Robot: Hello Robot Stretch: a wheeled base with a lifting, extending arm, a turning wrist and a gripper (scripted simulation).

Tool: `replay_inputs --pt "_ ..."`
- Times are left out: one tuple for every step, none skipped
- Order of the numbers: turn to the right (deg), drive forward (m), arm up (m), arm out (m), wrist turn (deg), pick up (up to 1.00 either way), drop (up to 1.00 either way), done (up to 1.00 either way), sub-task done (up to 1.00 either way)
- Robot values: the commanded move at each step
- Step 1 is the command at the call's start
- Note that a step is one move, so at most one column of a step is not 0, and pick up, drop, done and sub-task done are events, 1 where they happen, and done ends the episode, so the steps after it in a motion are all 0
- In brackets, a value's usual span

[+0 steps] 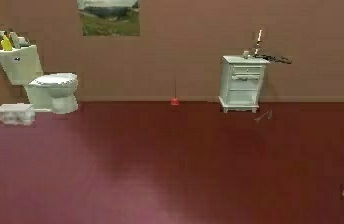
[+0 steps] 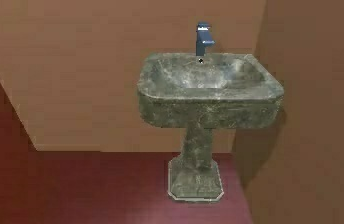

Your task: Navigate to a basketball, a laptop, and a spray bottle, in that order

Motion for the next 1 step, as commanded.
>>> replay_inputs --pt "30.0 0.0 0.0 0.0 0.0 0.0 0.0 0.0 0.0"
